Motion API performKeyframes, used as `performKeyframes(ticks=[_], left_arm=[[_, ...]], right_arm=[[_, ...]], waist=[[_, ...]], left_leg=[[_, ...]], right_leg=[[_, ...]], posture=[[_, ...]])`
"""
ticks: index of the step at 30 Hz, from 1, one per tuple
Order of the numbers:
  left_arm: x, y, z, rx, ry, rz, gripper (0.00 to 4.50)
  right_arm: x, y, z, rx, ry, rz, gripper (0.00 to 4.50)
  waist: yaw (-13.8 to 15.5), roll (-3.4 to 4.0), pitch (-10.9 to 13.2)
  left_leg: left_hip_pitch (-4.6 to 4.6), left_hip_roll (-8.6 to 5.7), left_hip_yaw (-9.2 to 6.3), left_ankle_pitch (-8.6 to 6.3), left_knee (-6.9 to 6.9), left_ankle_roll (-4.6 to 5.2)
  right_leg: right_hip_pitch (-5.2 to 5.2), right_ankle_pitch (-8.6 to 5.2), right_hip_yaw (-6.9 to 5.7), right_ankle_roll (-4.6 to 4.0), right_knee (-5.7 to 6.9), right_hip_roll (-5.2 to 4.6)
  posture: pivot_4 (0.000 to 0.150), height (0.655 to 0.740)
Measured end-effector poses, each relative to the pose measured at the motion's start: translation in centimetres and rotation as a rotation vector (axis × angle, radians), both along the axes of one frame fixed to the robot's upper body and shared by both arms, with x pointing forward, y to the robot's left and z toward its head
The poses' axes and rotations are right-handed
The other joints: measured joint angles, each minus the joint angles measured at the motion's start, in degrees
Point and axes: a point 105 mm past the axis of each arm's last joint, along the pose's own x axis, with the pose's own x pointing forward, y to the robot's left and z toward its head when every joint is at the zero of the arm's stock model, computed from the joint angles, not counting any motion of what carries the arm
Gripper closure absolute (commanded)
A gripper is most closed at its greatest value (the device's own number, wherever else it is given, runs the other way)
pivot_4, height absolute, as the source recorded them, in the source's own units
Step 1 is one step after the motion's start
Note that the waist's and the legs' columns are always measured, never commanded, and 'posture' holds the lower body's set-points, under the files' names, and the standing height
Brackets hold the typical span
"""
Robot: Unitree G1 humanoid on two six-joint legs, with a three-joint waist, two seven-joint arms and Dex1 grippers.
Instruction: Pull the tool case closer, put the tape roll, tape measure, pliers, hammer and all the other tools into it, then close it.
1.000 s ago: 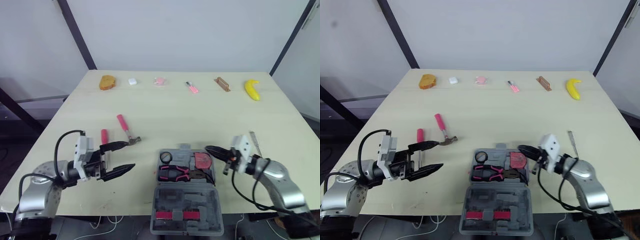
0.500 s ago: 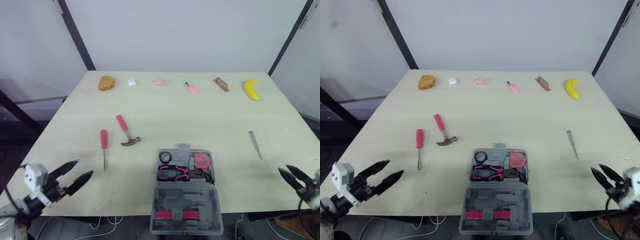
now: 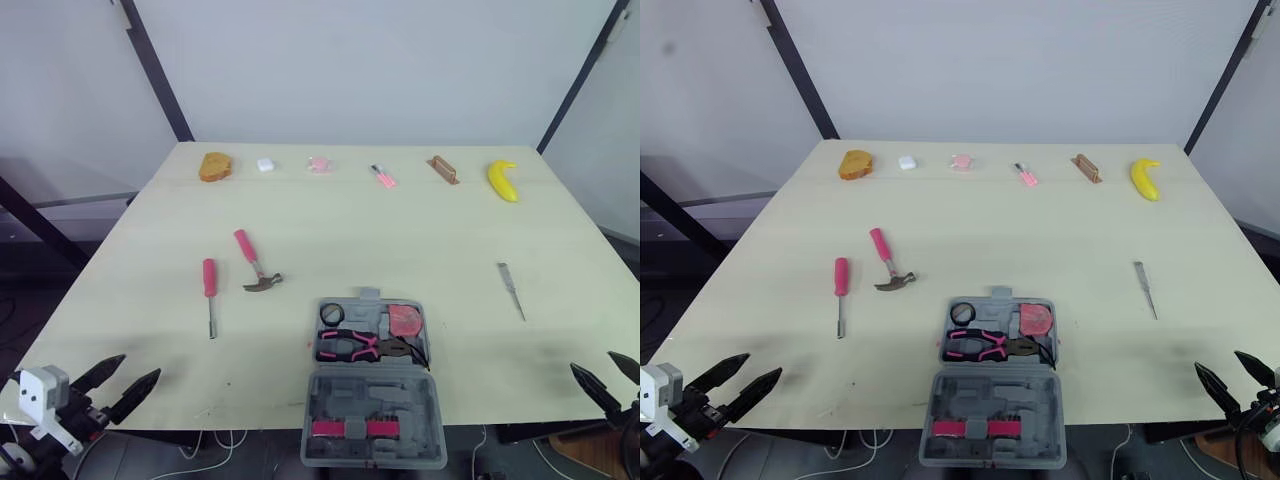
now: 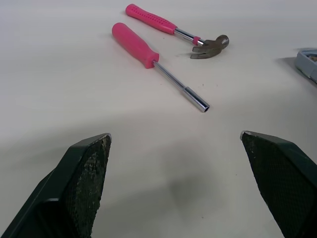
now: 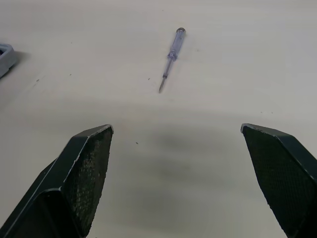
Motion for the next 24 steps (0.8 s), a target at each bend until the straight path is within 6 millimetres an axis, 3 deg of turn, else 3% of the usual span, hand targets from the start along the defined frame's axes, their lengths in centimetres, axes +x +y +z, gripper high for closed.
performKeyframes(ticks=[5, 7, 13, 16, 22, 24], left_arm=[[1.1, -1.6, -0.2, 0.035, 0.002, -0.082, 0.00], [2.2, -3.2, -0.2, 0.058, 0.001, -0.168, 0.00], [3.6, -7.1, -0.2, 0.093, 0.007, -0.367, 0.00], [4.3, -10.7, -0.4, 0.159, 0.017, -0.568, 0.00], [5.1, -13.3, -0.4, 0.211, 0.011, -0.715, 0.00], [5.2, -13.8, -0.4, 0.220, 0.021, -0.756, 0.56]], right_arm=[[0.8, 1.3, 0.8, -0.008, -0.008, 0.063, 0.14], [1.7, 2.9, 1.6, -0.025, -0.016, 0.150, 0.14], [2.7, 5.1, 2.1, -0.064, -0.008, 0.289, 0.14], [3.1, 8.4, 1.6, -0.109, 0.019, 0.449, 0.14], [3.7, 12.0, 0.5, -0.169, 0.085, 0.650, 0.14], [4.1, 12.6, 0.1, -0.191, 0.096, 0.684, 0.00]], waist=[[0.00, 0.03, -0.01], [0.01, 0.02, -0.02], [0.07, 0.01, -0.02], [0.12, 0.02, -0.02], [0.10, 0.02, -0.01], [0.10, 0.01, -0.01]], left_leg=[[0.00, 0.00, 0.01, 0.00, 0.00, 0.00], [0.00, -0.01, 0.01, 0.00, 0.00, 0.00], [-0.03, -0.02, 0.01, 0.00, 0.00, 0.00], [-0.04, -0.02, -0.02, 0.00, 0.00, 0.00], [-0.04, -0.03, -0.01, 0.01, 0.01, 0.01], [-0.04, -0.03, -0.01, 0.01, 0.01, 0.01]], right_leg=[[0.00, 0.10, 0.01, 0.17, 0.00, 0.00], [0.01, 0.11, 0.00, 0.17, 0.00, 0.01], [0.00, 0.11, -0.01, 0.18, 0.00, 0.03], [0.00, 0.11, -0.01, 0.18, 0.00, 0.06], [0.00, 0.11, 0.00, 0.19, 0.00, 0.08], [0.00, 0.12, 0.00, 0.19, 0.00, 0.09]], posture=[[0.150, 0.7400], [0.150, 0.7400], [0.150, 0.7400], [0.150, 0.7400], [0.150, 0.7400], [0.150, 0.7400]])
